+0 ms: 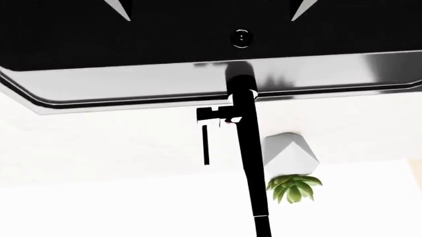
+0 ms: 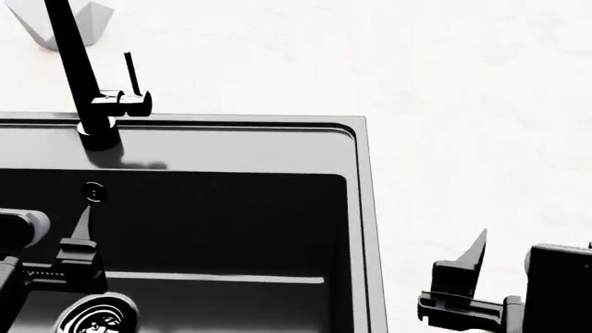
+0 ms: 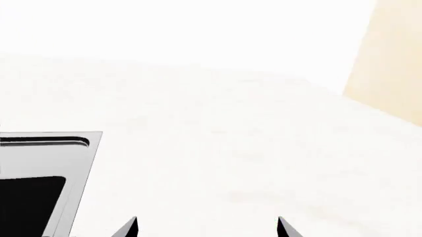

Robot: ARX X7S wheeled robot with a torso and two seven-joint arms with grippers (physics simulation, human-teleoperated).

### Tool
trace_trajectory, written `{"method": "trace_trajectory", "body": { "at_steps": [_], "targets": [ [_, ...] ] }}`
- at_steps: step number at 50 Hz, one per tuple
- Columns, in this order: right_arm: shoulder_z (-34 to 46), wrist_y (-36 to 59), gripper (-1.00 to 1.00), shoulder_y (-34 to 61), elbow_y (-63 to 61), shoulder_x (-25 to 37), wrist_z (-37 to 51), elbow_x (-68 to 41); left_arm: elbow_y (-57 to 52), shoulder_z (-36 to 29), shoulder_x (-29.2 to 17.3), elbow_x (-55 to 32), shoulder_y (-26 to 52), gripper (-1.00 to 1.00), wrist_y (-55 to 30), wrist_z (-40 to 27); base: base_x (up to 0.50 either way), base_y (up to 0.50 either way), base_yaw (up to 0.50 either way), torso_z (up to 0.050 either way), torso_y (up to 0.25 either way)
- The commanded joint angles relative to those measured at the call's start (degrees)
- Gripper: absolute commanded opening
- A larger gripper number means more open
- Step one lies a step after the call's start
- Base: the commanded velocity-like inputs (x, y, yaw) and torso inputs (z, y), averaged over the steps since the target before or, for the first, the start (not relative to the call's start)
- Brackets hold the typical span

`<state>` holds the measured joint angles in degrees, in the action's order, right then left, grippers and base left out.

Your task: Pick the pan and sponge and place them into the sink. Then turn on the water.

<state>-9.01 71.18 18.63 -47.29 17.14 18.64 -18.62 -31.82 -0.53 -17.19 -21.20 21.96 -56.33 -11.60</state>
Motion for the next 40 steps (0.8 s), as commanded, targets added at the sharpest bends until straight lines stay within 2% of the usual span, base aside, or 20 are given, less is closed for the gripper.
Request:
{"method": "trace_trajectory", "body": {
  "at_steps": [1,3,5,13,21,26,32,40],
  "targets": [
    [4.01,-3.26,1.0,0.82,-0.48,-9.08,15.31,7.72,0.34,-0.39,-0.12,0.0,-0.3,1.0,0.44,-0.2,0.0,0.0,0.0,0.0,0.0],
    [5.55,-5.62,1.0,-0.28,0.79,-9.83,18.23,10.07,0.03,-0.45,-0.02,-0.09,-0.15,1.0,0.25,-0.36,0.0,0.0,0.0,0.0,0.0],
    [2.2,-8.61,1.0,-0.68,2.01,-13.54,19.28,9.08,0.1,-0.68,0.31,0.04,-0.49,1.0,0.58,-0.63,0.0,0.0,0.0,0.0,0.0],
    [-0.7,-5.05,1.0,3.28,6.06,-16.83,23.8,6.02,0.59,0.23,-0.14,-0.36,-1.42,1.0,1.45,-0.25,0.0,0.0,0.0,0.0,0.0],
    [0.6,-2.38,1.0,4.24,9.81,-16.72,29.33,2.16,1.07,0.99,-0.58,-0.7,-2.18,1.0,2.24,0.1,0.0,0.0,0.0,0.0,0.0],
    [0.73,-8.33,1.0,2.16,12.54,-16.93,37.18,-6.06,1.77,0.26,0.02,-0.44,-2.18,1.0,2.73,-0.28,0.0,0.0,0.0,0.0,0.0],
    [3.02,-14.35,1.0,0.85,16.93,-16.6,41.58,-12.04,2.48,0.09,0.14,-0.22,-2.88,1.0,3.74,-0.36,0.0,0.0,0.0,0.0,0.0],
    [6.27,-21.35,1.0,-0.74,17.86,-15.59,46.68,-10.5,2.73,1.56,-0.38,-0.99,-3.21,1.0,4.09,-0.01,0.0,0.0,0.0,0.0,0.0]
  ]
}}
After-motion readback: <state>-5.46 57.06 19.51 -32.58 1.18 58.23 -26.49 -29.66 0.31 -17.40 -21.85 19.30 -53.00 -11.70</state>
